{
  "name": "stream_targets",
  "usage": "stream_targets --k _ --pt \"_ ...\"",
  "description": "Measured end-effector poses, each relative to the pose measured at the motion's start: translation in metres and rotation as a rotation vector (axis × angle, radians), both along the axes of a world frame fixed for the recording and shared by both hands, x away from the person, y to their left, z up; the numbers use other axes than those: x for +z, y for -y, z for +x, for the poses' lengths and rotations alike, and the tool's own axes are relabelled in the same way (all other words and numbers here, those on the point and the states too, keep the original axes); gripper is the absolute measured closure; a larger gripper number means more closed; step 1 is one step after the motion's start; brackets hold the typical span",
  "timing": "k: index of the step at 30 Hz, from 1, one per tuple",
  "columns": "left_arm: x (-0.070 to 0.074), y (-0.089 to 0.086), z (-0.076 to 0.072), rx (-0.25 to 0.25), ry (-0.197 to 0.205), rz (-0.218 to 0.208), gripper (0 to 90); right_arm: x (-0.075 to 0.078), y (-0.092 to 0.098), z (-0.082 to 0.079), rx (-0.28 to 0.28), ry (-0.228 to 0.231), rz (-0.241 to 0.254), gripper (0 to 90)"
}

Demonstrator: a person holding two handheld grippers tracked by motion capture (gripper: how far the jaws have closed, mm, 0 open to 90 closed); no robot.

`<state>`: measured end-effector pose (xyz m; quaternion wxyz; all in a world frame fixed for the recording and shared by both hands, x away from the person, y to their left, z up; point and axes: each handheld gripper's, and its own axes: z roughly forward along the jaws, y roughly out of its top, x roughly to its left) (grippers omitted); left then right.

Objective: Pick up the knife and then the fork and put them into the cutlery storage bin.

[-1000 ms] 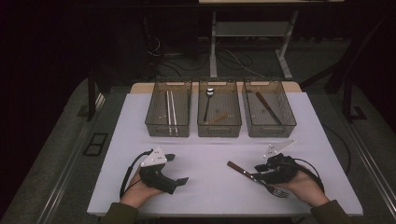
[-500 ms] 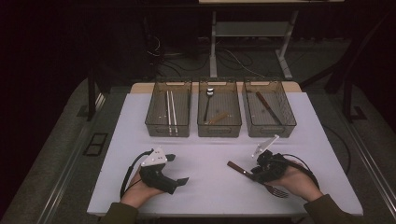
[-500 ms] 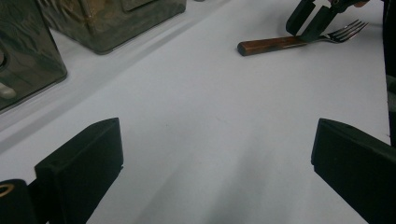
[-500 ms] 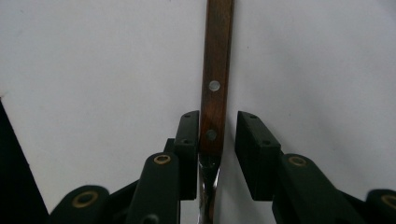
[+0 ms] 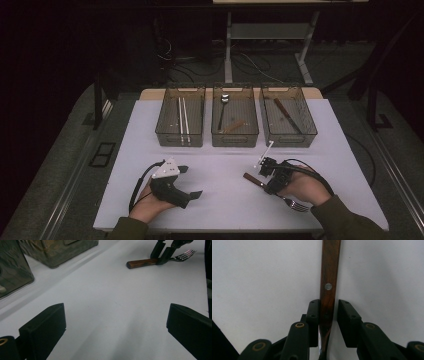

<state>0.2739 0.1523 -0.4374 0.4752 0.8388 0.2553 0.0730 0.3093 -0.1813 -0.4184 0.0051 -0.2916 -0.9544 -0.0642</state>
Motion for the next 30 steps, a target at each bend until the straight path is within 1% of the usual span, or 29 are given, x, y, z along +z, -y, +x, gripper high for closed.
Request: stream_targets --k 3,5,7,10,12,16,17,21,23,24,26,30 --pt "0.0 0.0 0.0 0.0 0.001 0.001 1.2 0.0 -0.007 0.0 0.014 0.001 -0.057 74.2" --pt "0.0 0.0 0.0 0.0 0.001 0.001 1.2 0.001 -0.01 0.001 0.021 0.003 -0.079 76.5" --pt "0.0 0.0 0.0 0.0 0.0 0.001 1.2 0.001 -0.011 0.0 0.036 0.006 -0.082 76.9" --pt "0.0 0.0 0.0 -0.001 0.002 0.001 1.2 0.001 -0.009 0.0 0.04 0.006 -0.069 77.0" --pt "0.0 0.0 0.0 0.0 0.001 0.0 1.2 0.001 -0.006 0.0 0.04 0.004 -0.047 77.0" --pt "0.0 0.0 0.0 0.0 0.001 0.001 1.2 0.004 0.004 0.001 0.025 0.018 0.021 77.1" --pt "0.0 0.0 0.0 0.001 0.0 0.001 1.2 0.005 0.008 0.002 0.022 0.026 0.04 77.0" --pt "0.0 0.0 0.0 0.001 -0.001 -0.001 1.2 0.011 0.023 0.004 -0.019 0.073 0.117 77.0" --pt "0.0 -0.001 0.0 0.003 0.0 0.0 1.2 0.014 0.033 0.005 -0.037 0.102 0.169 77.0" --pt "0.0 -0.001 0.0 0.002 0.001 0.001 1.2 0.015 0.037 0.005 -0.049 0.101 0.19 77.1" --pt "0.0 -0.001 0.0 0.003 0.002 0.0 1.2 0.016 0.043 0.005 -0.055 0.117 0.231 77.1" --pt "0.0 -0.001 0.0 0.001 0.004 0.003 1.2 0.019 0.055 0.006 -0.086 0.158 0.279 77.1"
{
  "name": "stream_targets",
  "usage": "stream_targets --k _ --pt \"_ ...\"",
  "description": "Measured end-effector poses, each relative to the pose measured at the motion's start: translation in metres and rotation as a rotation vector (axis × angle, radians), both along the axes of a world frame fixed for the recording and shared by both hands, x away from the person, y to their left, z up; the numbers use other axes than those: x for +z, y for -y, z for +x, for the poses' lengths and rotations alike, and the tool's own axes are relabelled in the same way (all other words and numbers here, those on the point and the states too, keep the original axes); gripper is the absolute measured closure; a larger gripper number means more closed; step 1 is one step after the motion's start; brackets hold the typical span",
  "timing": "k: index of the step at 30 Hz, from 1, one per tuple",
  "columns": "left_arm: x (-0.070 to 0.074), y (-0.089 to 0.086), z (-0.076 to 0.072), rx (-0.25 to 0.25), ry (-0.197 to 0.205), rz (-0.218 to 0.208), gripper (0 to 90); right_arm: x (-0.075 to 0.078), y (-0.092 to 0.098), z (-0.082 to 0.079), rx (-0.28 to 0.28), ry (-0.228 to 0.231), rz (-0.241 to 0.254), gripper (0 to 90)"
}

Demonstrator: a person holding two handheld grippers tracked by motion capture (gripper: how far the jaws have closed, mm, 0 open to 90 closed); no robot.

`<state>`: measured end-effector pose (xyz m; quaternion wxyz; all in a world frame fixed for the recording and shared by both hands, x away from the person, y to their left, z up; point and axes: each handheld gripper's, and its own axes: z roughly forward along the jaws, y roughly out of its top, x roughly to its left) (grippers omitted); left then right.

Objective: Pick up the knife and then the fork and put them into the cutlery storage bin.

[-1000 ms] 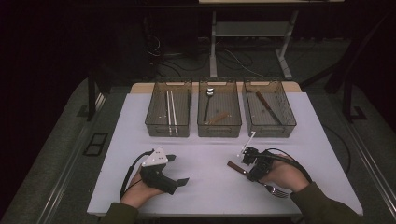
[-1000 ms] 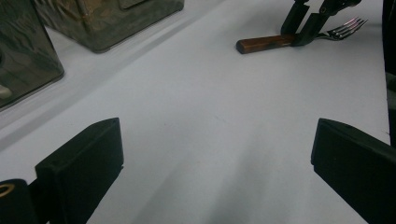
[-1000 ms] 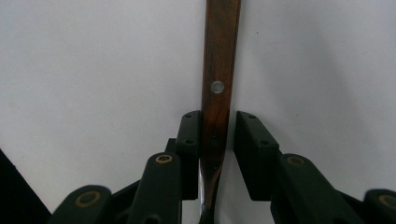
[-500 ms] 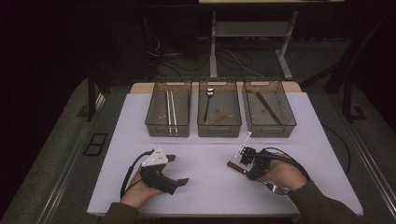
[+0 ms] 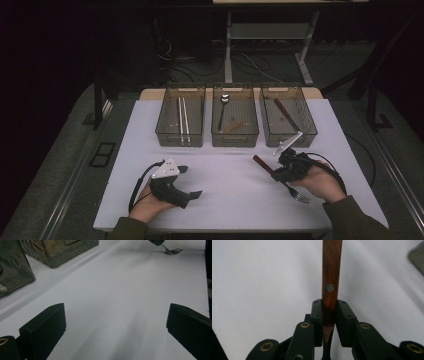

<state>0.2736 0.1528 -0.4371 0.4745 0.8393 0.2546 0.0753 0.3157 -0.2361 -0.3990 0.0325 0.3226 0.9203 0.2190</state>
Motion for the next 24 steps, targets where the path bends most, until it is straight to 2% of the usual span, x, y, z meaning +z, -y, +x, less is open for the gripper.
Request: stream_targets --k 8,24 --pt "0.0 0.0 -0.001 -0.006 -0.004 -0.008 1.2 0.009 0.017 0.002 -0.04 0.071 0.119 77.1" --pt "0.0 0.0 0.0 -0.003 -0.007 -0.012 1.2 0.024 0.049 0.008 -0.162 0.211 0.305 77.1"
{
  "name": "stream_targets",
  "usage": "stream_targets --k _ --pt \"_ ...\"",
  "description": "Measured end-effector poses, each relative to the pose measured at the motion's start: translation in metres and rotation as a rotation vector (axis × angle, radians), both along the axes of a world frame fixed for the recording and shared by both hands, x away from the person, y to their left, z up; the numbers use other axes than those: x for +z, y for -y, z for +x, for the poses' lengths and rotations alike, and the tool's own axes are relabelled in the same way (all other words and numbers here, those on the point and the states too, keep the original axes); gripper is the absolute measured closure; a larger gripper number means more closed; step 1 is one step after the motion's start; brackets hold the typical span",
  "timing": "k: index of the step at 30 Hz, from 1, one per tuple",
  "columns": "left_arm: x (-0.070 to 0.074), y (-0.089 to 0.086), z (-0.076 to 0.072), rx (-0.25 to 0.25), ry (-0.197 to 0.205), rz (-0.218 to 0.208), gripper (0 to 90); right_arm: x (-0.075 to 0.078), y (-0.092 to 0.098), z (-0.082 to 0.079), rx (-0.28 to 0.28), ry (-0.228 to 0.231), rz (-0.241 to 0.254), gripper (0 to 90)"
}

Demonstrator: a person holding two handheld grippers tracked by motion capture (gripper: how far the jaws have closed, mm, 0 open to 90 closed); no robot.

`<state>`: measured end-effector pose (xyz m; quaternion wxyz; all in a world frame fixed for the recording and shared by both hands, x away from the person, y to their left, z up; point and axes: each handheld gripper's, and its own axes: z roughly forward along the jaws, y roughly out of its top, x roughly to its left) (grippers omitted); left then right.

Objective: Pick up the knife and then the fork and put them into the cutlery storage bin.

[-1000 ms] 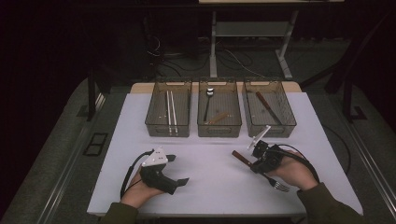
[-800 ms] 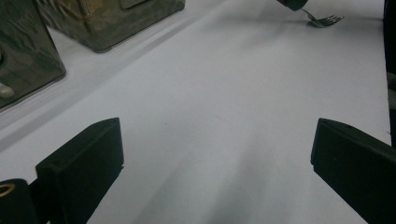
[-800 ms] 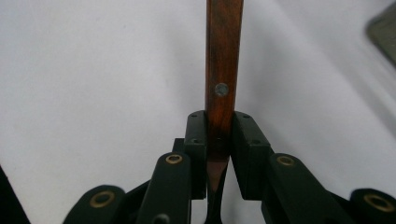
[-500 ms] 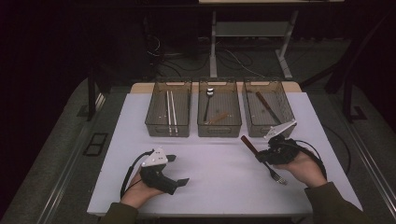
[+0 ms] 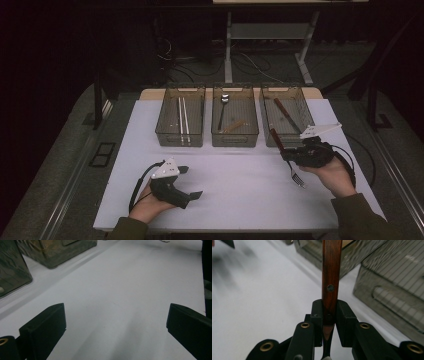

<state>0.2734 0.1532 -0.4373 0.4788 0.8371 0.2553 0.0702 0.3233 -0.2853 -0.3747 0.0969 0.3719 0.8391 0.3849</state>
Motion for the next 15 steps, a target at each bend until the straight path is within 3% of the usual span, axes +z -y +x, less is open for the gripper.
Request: stream_targets --k 8,15 --pt "-0.001 0.0 0.001 0.002 0.005 0.017 1.2 0.006 0.012 0.004 -0.055 0.053 0.076 77.1" --pt "-0.001 0.0 0.002 0.003 0.003 0.014 1.2 0.019 0.016 0.01 -0.095 0.114 0.107 77.1"
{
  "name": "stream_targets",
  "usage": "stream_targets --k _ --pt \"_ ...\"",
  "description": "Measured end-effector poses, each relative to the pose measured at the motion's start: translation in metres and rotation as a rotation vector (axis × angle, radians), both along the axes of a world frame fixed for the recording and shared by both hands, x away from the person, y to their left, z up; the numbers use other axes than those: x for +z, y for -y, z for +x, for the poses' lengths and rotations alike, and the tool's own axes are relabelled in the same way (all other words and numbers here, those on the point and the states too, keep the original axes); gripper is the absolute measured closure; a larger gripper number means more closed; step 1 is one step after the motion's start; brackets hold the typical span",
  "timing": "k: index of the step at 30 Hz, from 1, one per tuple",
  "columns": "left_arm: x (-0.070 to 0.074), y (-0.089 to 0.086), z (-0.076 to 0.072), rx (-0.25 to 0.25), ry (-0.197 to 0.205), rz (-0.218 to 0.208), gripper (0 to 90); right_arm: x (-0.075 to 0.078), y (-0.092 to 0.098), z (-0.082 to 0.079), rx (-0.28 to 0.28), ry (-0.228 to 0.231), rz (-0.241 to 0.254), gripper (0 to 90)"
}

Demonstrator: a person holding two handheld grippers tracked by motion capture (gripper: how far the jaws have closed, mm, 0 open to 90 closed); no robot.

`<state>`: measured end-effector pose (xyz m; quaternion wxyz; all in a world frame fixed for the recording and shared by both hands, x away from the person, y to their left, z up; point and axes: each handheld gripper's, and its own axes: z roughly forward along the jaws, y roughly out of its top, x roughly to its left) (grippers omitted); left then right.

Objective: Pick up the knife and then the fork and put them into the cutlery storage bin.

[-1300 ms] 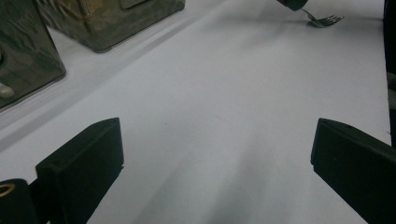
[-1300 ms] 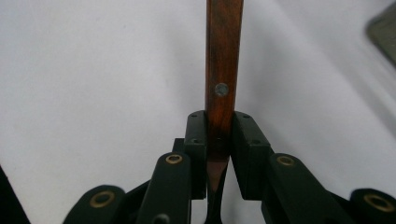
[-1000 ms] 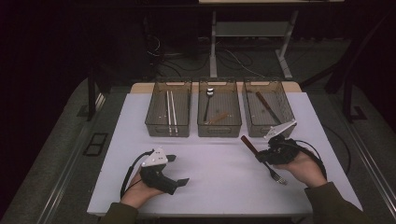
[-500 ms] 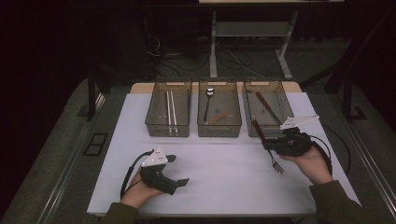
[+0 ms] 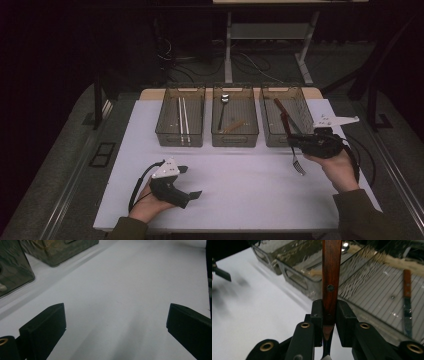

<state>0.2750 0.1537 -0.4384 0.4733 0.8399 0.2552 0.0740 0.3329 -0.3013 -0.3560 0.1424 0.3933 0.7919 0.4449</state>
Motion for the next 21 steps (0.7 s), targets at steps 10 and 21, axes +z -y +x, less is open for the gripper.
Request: stream_targets --k 10,21 --pt "0.0 0.0 0.001 0.002 -0.005 -0.007 1.2 0.023 0.008 0.016 -0.074 0.067 0.036 77.1" --pt "0.0 0.0 0.0 0.0 -0.003 -0.012 1.2 0.047 0.014 0.043 -0.169 0.13 0.074 77.1"
